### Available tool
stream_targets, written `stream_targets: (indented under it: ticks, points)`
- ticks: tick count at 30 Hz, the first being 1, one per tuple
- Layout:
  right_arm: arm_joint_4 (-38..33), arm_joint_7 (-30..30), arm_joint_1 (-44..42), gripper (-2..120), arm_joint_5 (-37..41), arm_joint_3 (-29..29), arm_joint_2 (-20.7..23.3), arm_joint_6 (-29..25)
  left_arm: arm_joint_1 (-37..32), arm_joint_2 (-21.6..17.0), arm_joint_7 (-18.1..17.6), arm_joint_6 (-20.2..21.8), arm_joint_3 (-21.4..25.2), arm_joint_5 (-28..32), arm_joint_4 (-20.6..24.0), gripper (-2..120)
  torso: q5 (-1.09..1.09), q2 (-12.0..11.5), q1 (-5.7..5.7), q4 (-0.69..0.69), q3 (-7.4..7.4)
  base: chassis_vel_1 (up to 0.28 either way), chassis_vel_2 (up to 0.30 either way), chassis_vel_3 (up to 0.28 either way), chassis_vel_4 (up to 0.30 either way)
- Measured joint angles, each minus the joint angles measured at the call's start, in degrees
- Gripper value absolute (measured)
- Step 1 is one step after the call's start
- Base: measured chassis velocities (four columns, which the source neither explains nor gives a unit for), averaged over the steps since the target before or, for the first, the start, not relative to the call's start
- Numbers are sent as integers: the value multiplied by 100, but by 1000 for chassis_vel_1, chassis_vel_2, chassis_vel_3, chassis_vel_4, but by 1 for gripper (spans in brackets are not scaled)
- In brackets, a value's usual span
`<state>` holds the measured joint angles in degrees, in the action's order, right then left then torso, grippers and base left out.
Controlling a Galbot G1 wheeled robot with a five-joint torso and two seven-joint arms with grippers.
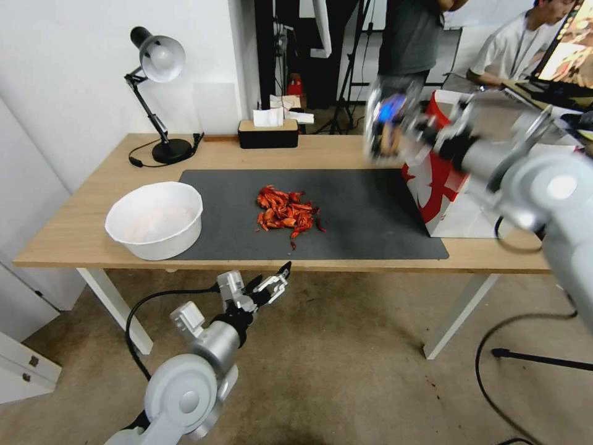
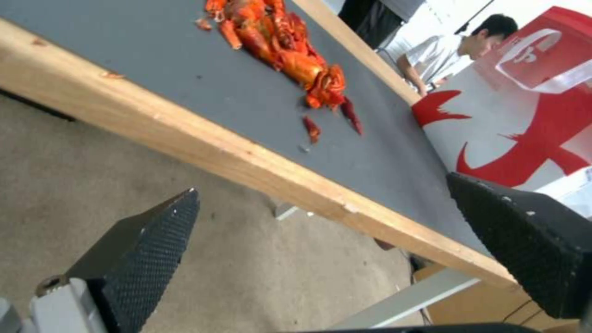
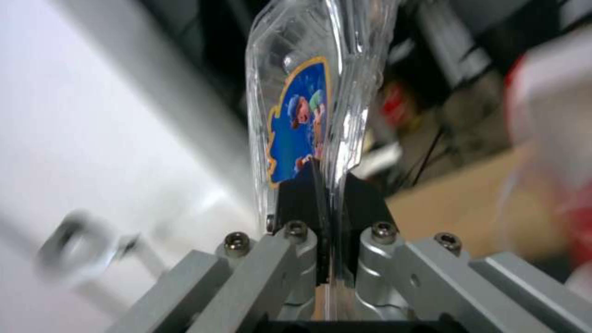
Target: Close the disposable takeout box, then place it into the delivery bag.
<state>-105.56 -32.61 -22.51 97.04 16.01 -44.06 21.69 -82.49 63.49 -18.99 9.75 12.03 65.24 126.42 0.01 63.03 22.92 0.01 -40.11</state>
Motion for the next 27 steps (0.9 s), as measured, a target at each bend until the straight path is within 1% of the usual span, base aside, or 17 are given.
stream_targets:
  ticks: [2, 3, 4, 5, 6, 8, 10, 11, 13, 15, 16, 19, 21, 23, 24, 25, 27]
  points:
    - [387, 68, 313, 0, -499, -71, 87, -135, -80, 22, 18, -39, 13, -48, 3, 100, 0, 0, 0, 0, 0, 0, 0, 0, 0]
    - [387, 68, 313, 0, -499, -71, 87, -135, -80, 22, 18, -39, 13, -48, 3, 100, 0, 0, 0, 0, 0, 0, 0, 0, 0]
    - [541, 153, 416, 0, -847, -90, 150, -197, -109, 34, 25, -53, 20, -65, 3, 100, 0, 0, 0, 0, 0, 0, 0, 0, 0]
    - [576, 170, 438, 0, -926, -92, 168, -210, -116, 37, 27, -55, 23, -69, 3, 100, 0, 0, 0, 0, 0, 0, 0, 0, 0]
    - [749, 287, 512, 0, -1517, -105, 311, -236, -149, 45, 38, -62, 48, -77, 3, 100, -1, 0, 0, -2, 0, 0, 0, 0, 0]
    - [780, 313, 513, 0, -1662, -110, 350, -236, -159, 46, 41, -63, 55, -77, 3, 100, -1, 0, 0, -2, 0, 0, 0, 0, 0]
    - [927, 482, 383, 0, -2573, -140, 527, -240, -212, 45, 52, -64, 80, -88, 18, 100, -2, 0, 0, -3, 0, 0, 0, 0, 0]
    - [927, 482, 383, 0, -2573, -140, 527, -240, -212, 45, 52, -64, 80, -88, 18, 100, -2, 0, 0, -3, 0, 0, 0, 0, 0]
    - [975, 605, 73, 0, -3261, -118, 612, -258, -275, 39, 64, -61, 98, -139, 65, 100, 2, 0, 0, -2, 0, 0, 0, 0, 0]
    - [977, 625, -5, 0, -3372, -100, 620, -268, -289, 39, 64, -60, 100, -152, 76, 100, 2, 0, 0, -2, 0, 0, 0, 0, 0]
    - [977, 660, -223, 0, -3563, -36, 627, -291, -326, 39, 64, -59, 104, -206, 99, 100, 1, 0, 0, -1, 0, 0, 0, 0, 0]
    - [977, 710, -431, 0, -3625, 47, 626, -300, -366, 19, 94, -61, 116, -288, 116, 100, -1, 0, 0, 0, 0, 0, 0, 0, 0]
    - [963, 783, -664, 0, -3625, 181, 648, -307, -394, -39, 241, -161, 132, -542, 94, 100, -1, 0, 0, 1, 0, 0, 0, 0, 0]
    - [959, 798, -719, 0, -3622, 216, 659, -316, -400, -60, 322, -229, 142, -654, 60, 100, -1, 0, 0, 0, 0, 0, 0, 0, 0]
    - [956, 825, -853, 0, -3595, 285, 684, -356, -447, -110, 541, -398, 195, -952, -17, 100, -2, 0, 0, -4, 0, 0, 0, 0, 0]
    - [956, 825, -853, 0, -3595, 285, 684, -356, -447, -110, 541, -398, 195, -952, -17, 100, -2, 0, 0, -4, 0, 0, 0, 0, 0]
    - [939, 823, -977, 0, -3497, 313, 686, -378, -541, -146, 669, -473, 287, -1043, 1, 100, -1, 0, 0, -1, 0, 0, 0, 0, 0]
